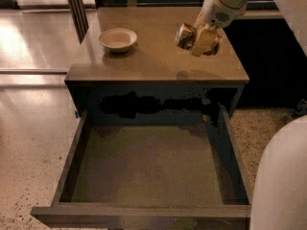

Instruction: Place orange can into top drawer

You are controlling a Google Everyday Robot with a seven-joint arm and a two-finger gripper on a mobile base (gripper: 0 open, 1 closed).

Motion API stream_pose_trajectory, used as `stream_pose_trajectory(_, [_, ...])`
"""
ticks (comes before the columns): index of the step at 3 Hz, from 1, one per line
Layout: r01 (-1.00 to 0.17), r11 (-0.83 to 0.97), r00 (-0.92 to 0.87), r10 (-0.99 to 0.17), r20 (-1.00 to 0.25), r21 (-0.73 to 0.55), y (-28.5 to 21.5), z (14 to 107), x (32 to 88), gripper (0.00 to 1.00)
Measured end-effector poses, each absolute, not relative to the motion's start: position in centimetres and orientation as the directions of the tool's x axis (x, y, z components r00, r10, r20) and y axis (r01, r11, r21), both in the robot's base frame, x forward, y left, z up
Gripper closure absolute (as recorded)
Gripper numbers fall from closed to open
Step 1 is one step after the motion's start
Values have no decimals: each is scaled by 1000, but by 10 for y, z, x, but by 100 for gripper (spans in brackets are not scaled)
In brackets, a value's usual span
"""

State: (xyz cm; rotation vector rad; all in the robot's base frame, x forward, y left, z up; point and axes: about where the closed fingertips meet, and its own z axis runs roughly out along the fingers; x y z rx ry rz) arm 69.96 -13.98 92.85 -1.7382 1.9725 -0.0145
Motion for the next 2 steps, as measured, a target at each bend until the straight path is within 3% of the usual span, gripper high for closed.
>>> stream_pose_trajectory(1, [-937, 186, -64, -924, -378, -295, -136, 923, 678, 100])
stream_pose_trajectory(2, [-938, 253, -117, -875, -469, -239, -125, 939, 594, 100])
